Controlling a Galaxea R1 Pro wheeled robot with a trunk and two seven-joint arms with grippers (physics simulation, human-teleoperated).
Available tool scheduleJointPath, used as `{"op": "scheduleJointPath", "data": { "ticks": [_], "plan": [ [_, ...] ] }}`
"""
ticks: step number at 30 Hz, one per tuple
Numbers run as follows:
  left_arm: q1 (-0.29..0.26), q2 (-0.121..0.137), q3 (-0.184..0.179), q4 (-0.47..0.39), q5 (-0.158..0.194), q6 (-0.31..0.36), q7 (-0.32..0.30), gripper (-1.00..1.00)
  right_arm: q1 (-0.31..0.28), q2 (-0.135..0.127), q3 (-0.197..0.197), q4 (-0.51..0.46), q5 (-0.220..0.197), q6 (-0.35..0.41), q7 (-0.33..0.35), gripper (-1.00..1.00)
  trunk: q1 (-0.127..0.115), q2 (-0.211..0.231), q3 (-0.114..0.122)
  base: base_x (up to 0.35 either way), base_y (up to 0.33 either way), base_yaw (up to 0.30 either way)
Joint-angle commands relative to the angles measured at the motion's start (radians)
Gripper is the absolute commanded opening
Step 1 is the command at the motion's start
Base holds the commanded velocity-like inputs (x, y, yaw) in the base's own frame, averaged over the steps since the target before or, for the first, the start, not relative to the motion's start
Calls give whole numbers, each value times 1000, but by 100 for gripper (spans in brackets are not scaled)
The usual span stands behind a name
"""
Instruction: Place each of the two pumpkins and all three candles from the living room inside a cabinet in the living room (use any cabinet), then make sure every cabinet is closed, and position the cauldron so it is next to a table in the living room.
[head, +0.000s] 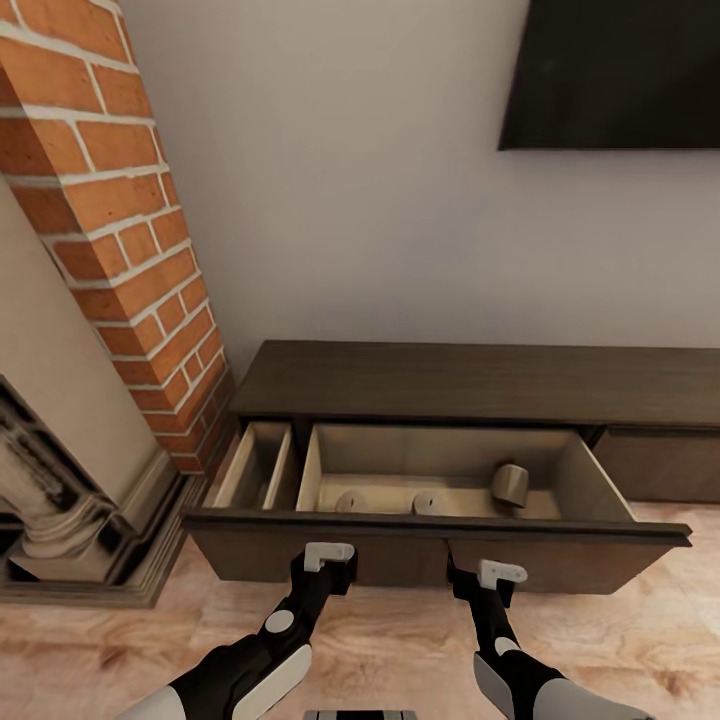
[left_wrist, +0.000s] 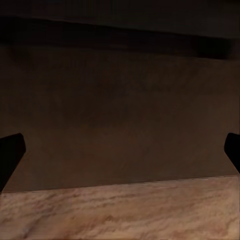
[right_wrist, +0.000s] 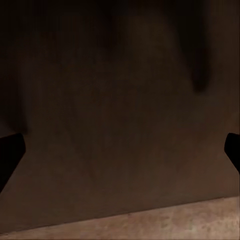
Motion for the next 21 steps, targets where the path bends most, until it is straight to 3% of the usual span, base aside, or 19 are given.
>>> {"op": "scheduleJointPath", "data": {
  "ticks": [1,21],
  "plan": [
    [-2,1,-8,-1,11,-9,7,100,-1,1,6,0,-3,-2,-8,100,0,0,-1,180,0,0],
    [-2,0,-8,-1,11,-6,6,100,-1,1,6,0,-1,-2,-6,100,0,0,-1,310,0,0]
  ]
}}
